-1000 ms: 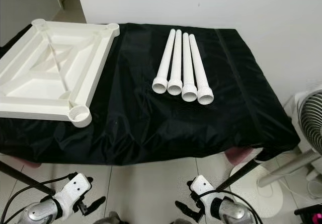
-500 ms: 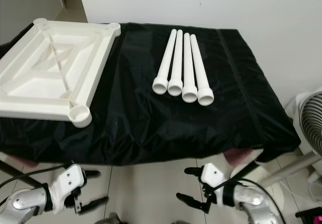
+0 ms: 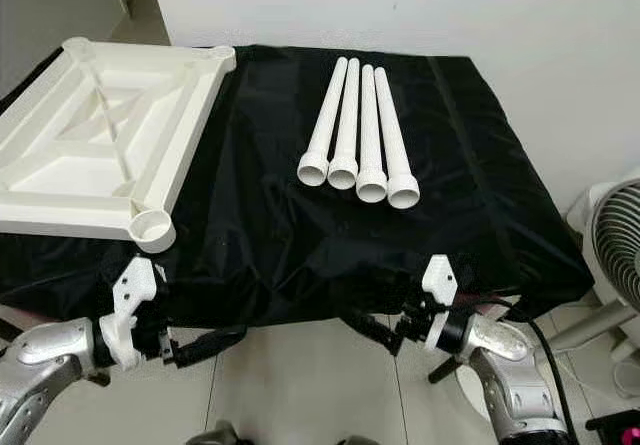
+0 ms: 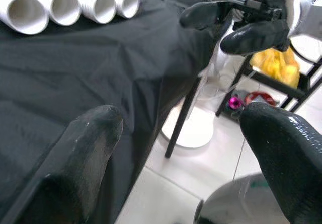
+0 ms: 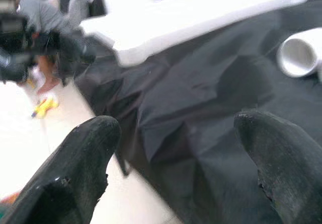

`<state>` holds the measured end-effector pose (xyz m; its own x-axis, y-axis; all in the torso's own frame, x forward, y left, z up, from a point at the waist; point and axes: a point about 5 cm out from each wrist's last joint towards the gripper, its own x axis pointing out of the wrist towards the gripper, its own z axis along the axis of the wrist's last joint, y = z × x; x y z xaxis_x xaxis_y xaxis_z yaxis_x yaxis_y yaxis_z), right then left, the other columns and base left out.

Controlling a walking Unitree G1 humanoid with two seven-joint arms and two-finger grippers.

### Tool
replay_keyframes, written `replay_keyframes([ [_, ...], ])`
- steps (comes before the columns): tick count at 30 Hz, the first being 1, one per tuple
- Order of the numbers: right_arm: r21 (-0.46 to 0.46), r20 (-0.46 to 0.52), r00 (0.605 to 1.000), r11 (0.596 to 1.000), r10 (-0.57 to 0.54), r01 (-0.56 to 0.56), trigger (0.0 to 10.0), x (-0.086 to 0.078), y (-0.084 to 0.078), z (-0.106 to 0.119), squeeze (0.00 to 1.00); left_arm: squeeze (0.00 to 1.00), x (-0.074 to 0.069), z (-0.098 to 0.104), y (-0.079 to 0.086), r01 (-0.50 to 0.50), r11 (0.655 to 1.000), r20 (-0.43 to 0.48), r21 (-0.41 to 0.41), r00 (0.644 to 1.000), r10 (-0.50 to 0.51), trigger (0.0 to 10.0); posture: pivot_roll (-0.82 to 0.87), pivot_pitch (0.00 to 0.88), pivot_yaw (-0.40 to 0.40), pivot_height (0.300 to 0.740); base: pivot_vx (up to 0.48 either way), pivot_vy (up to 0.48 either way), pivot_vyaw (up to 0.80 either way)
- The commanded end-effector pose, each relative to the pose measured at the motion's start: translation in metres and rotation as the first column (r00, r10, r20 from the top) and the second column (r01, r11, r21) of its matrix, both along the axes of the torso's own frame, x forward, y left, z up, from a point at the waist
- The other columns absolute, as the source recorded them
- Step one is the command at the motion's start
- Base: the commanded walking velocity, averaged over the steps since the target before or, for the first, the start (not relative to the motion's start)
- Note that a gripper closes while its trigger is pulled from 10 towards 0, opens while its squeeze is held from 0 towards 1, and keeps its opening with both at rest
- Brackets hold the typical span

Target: Building children table

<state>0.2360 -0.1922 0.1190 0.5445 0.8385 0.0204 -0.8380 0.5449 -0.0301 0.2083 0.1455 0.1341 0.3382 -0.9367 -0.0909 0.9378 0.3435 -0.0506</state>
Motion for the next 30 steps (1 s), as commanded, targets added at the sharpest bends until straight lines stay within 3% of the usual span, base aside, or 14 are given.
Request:
replay_keyframes([
  [1,0.027,0.012,1.0,0.999,-0.02,0.019,10.0,0.002,-0.001,0.005,0.0,0.0,0.0,0.003,0.001,-0.002,1.0,0.003,-0.001,1.0,0.002,10.0,0.04,0.0,0.028,0.74,0.0,0.0,0.0],
  [3,0.071,0.025,0.996,0.994,-0.087,0.085,10.0,0.009,-0.001,0.01,0.0,0.0,0.003,0.006,-0.001,-0.021,1.0,0.003,-0.023,1.0,0.021,10.0,0.04,0.0,0.029,0.74,0.0,0.0,0.0],
  [4,0.12,0.023,0.979,0.972,-0.204,0.2,10.0,0.022,-0.002,0.014,0.0,0.0,0.01,0.009,-0.005,-0.068,0.997,0.007,-0.048,0.998,0.068,10.0,0.04,0.0,0.031,0.74,0.0,0.0,0.0],
  [7,0.151,0.009,0.96,0.949,-0.28,0.276,10.0,0.03,-0.003,0.017,0.0,0.0,0.014,0.012,-0.007,-0.1,0.993,0.0,-0.063,0.995,0.101,10.0,0.04,0.0,0.031,0.74,0.0,0.0,0.0],
  [8,0.189,-0.018,0.894,0.877,-0.447,0.442,10.0,0.047,0.0,0.018,0.0,0.0,0.029,0.015,-0.015,-0.223,0.97,-0.016,-0.094,0.975,0.222,10.0,0.04,0.0,0.033,0.74,0.0,0.0,0.0],
  [14,0.191,-0.018,0.822,0.805,-0.569,0.561,10.0,0.058,0.005,0.021,0.0,0.0,0.045,0.022,-0.021,-0.351,0.924,-0.009,-0.152,0.935,0.354,10.0,0.03,0.0,0.032,0.74,0.0,0.0,0.0],
  [18,0.175,0.07,0.734,0.733,-0.676,0.658,10.0,0.064,0.011,0.029,0.0,0.0,0.06,0.028,-0.022,-0.472,0.856,0.012,-0.21,0.874,0.485,10.0,0.02,0.0,0.03,0.74,0.0,0.0,0.0],
  [19,0.175,0.07,0.734,0.733,-0.676,0.658,10.0,0.064,0.011,0.029,0.0,0.0,0.06,0.028,-0.022,-0.472,0.856,0.012,-0.21,0.874,0.485,10.0,0.02,0.0,0.03,0.74,0.0,0.0,0.0],
  [21,0.222,0.085,0.703,0.701,-0.706,0.678,10.0,0.064,0.018,0.034,0.0,0.0,0.071,0.029,-0.02,-0.57,0.793,0.045,-0.216,0.806,0.591,10.0,0.01,0.0,0.031,0.74,0.0,0.0,0.0],
  [22,0.222,0.085,0.703,0.701,-0.706,0.678,10.0,0.064,0.018,0.034,0.0,0.0,0.071,0.029,-0.02,-0.57,0.793,0.045,-0.216,0.806,0.591,10.0,0.01,0.0,0.031,0.74,0.0,0.0,0.0],
  [23,0.247,0.085,0.686,0.682,-0.723,0.688,10.0,0.063,0.023,0.035,0.0,0.0,0.075,0.029,-0.017,-0.631,0.742,0.057,-0.226,0.752,0.657,10.0,0.01,0.0,0.031,0.74,0.0,0.0,0.0],
  [25,0.255,0.079,0.687,0.681,-0.722,0.686,10.0,0.061,0.026,0.034,0.0,0.0,0.076,0.029,-0.015,-0.656,0.72,0.075,-0.227,0.725,0.684,10.0,0.01,0.0,0.031,0.74,0.0,0.0,0.0],
  [28,0.228,0.086,0.682,0.68,-0.727,0.696,10.0,0.06,0.031,0.03,0.0,0.0,0.074,0.022,-0.013,-0.661,0.719,0.075,-0.216,0.723,0.687,10.0,0.0,0.0,0.032,0.74,0.0,0.0,0.0],
  [30,0.212,0.086,0.679,0.679,-0.729,0.703,10.0,0.059,0.034,0.027,0.0,0.0,0.062,0.018,-0.012,-0.597,0.782,0.114,-0.181,0.777,0.619,10.0,-0.01,0.0,0.036,0.74,0.0,0.0,0.0],
])
